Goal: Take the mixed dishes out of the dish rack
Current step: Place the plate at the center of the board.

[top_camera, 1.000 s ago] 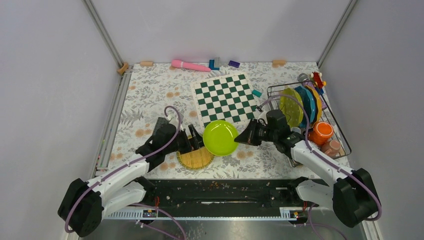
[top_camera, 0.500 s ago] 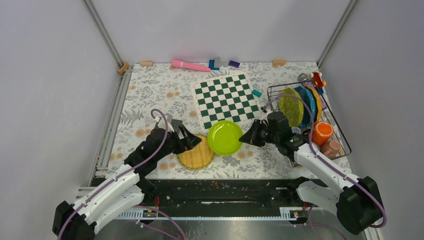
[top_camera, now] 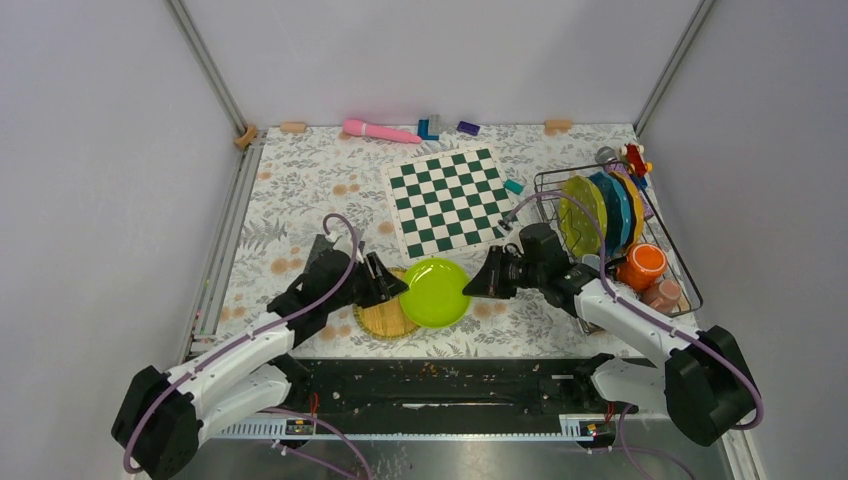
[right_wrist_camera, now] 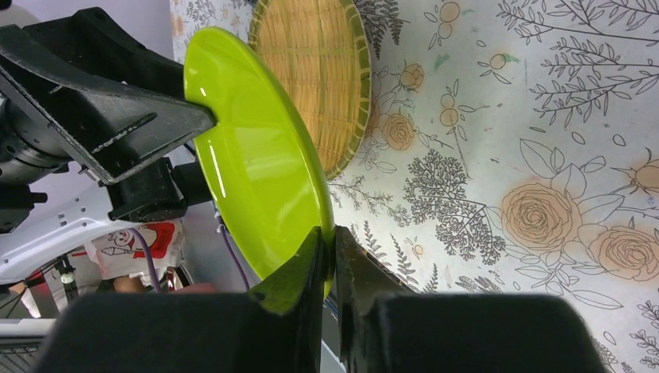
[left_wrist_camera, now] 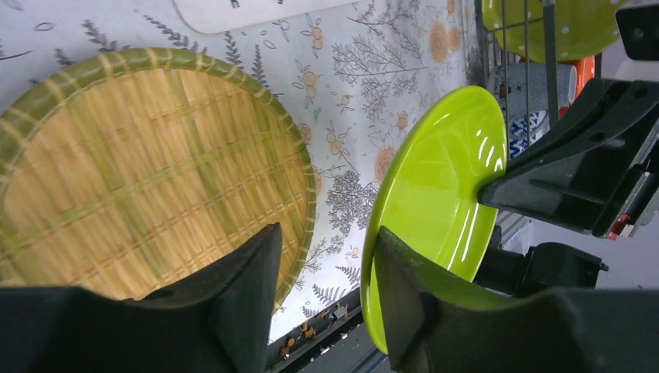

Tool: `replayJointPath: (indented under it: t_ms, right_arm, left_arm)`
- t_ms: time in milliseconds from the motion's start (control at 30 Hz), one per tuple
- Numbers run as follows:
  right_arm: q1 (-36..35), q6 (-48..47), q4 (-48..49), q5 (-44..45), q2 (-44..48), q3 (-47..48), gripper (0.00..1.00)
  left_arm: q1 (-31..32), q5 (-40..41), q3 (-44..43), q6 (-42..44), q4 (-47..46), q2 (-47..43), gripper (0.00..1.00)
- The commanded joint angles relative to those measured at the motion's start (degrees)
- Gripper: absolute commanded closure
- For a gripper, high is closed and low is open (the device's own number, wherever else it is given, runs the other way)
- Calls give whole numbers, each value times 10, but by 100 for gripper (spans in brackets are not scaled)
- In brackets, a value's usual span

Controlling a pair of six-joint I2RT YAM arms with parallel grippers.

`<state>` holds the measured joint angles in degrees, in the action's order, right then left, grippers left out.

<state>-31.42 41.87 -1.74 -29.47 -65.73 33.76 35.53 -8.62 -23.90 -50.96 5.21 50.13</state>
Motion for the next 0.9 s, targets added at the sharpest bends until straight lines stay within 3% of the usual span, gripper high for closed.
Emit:
replayJointPath:
  t_ms: [0,300,400,533,567,633,700,733,867]
  right_arm:
    - [-7,-7,33,-34,-6,38,100]
    - [-8,-2,42,-35,-9,34,100]
    - [-8,-1,42,-31,-4,33,100]
    - [-8,-6,31,-14,6,33,72]
    - [-8,-9,25,-5,9,34,62]
    - [-7,-18,-5,19,19,37,32]
    - [-7,-29,-22,51,34,37,21]
    - [-7,-33,-32,70,44,37,4]
    - [-8,-47,-73,158,91,34,0]
  left_arm:
    - [4,-54,-21,-2,-87,28,58]
    - [4,-114,-7,-14,-152,50,97]
    - [5,-125,-1,-13,-161,47,100]
    - [5,-94,-3,-6,-115,28,100]
    - [5,-83,-2,-6,-95,19,100]
    - [5,-59,3,-7,-72,-6,100]
    - [5,-40,9,-7,-54,-35,100]
    - [4,-31,11,-5,-39,-50,100]
    - [3,28,17,-8,42,-116,100]
